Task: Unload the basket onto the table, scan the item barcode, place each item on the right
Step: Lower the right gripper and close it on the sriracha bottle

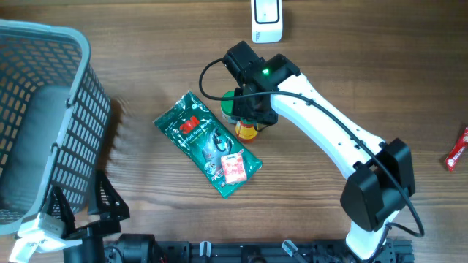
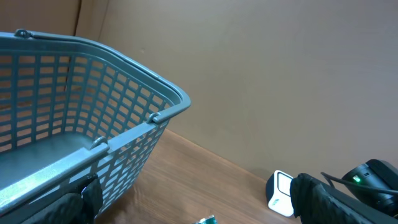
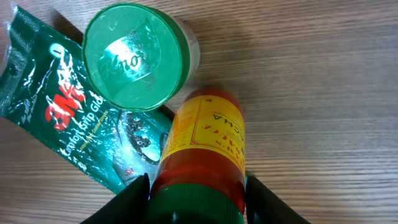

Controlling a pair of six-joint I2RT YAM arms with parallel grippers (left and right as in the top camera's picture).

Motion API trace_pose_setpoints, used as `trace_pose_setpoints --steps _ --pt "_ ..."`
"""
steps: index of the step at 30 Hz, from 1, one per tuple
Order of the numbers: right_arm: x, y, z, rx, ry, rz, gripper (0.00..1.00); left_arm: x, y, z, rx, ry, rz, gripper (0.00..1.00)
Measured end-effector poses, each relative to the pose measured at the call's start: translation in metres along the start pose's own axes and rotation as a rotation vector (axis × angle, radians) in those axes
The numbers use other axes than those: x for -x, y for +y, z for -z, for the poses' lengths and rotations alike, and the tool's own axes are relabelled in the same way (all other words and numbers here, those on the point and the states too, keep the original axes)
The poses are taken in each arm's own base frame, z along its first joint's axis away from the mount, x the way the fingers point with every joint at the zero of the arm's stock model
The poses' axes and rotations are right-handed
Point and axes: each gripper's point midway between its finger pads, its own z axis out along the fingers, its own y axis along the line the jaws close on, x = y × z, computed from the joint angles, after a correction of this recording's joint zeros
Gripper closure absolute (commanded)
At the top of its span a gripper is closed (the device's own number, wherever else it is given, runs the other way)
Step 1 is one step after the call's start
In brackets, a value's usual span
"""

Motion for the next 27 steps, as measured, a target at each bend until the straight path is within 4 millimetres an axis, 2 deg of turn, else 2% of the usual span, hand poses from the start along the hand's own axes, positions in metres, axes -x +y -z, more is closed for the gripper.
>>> trace_pose_setpoints --steps 6,9,12,13,14,17,19,21,23,24,27 --pt "-0.002 -0.005 0.003 -0.016 0.008 -0.006 0.78 0.000 0.000 0.000 0.000 0.000 0.000 0.00" --pt "-0.009 -0.035 0.007 -0.082 0.094 0.092 0.78 0.000 0.000 0.000 0.000 0.000 0.000 0.00" --pt "0.004 -0.065 0.011 -0.098 0.123 0.176 0.76 0.000 0.000 0.000 0.000 0.000 0.000 0.00" --pt "0.010 -0.073 0.011 -0.097 0.123 0.212 0.69 0.000 0.000 0.000 0.000 0.000 0.000 0.00" --pt "0.015 -0.080 0.012 -0.096 0.122 0.263 0.68 0.000 0.000 0.000 0.000 0.000 0.000 0.00" --pt "0.018 -0.081 0.012 -0.100 0.115 0.400 0.66 0.000 0.000 0.000 0.000 0.000 0.000 0.00" --pt "0.020 -0.084 0.012 -0.116 0.111 0.486 0.57 0.000 0.000 0.000 0.000 0.000 0.000 0.00" --pt "0.022 -0.086 0.012 -0.131 0.108 0.545 0.41 0.000 0.000 0.000 0.000 0.000 0.000 0.00" --pt "0.022 -0.087 0.020 -0.138 0.109 0.533 0.05 0.000 0.000 0.000 0.000 0.000 0.000 0.00" --pt "0.023 -0.086 0.025 -0.136 0.104 0.529 0.00 0.000 0.000 0.000 0.000 0.000 0.000 0.00" --pt "0.024 -0.084 0.049 -0.132 0.085 0.501 0.00 0.000 0.000 0.000 0.000 0.000 0.000 0.00"
